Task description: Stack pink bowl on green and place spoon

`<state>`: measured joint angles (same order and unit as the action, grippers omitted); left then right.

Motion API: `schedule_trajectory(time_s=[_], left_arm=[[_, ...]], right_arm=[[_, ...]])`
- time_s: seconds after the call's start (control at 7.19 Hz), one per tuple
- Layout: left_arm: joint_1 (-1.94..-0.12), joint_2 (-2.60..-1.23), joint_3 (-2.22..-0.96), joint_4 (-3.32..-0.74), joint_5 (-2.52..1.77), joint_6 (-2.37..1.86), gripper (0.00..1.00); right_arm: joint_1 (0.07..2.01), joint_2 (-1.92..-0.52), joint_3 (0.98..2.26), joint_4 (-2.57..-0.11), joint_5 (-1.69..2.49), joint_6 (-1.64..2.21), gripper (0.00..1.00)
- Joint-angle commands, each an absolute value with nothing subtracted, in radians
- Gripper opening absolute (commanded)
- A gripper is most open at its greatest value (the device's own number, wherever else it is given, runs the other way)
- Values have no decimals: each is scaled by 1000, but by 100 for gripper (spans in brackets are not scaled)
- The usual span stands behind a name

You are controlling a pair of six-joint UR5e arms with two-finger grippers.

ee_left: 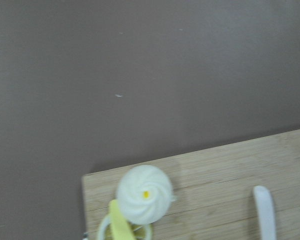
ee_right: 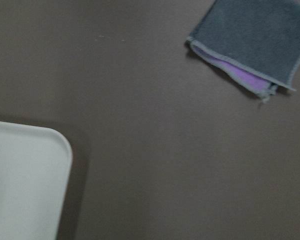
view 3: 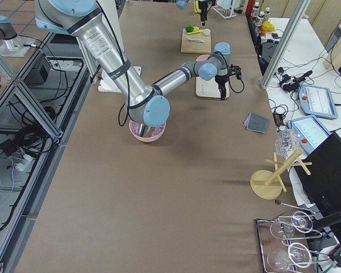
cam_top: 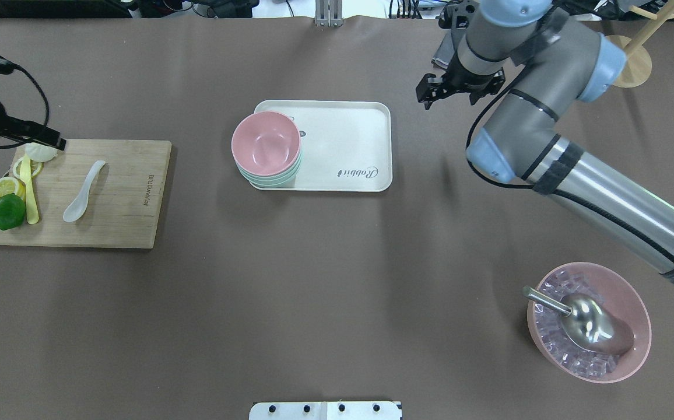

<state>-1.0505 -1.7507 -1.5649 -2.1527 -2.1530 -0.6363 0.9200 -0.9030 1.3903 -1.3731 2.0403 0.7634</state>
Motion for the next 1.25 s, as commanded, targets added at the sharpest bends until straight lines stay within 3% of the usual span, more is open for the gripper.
schedule_trajectory(time_s=[0.0,0.42,0.56,0.7,0.83,1.11], left_arm=[[-931,-1787,-1549,-2152,-2059,-701,99],[-919,-1773,-1528,-2152,-2042,-690,94],[-919,-1763,-1535,-2155,-2042,-690,81],[-917,-1760,-1539,-2155,-2043,-689,58],[-914,-1758,-1536,-2163,-2043,-689,43],[-914,-1755,-1532,-2171,-2043,-689,41]], right_arm=[[1067,-1061,1478,-1384,2144,556,100],[1179,-1166,1515,-1385,2189,445,100],[1208,-1210,1540,-1385,2206,425,100],[1244,-1251,1554,-1385,2221,363,100],[1268,-1281,1560,-1385,2221,324,100],[1273,-1290,1562,-1385,2221,321,100]])
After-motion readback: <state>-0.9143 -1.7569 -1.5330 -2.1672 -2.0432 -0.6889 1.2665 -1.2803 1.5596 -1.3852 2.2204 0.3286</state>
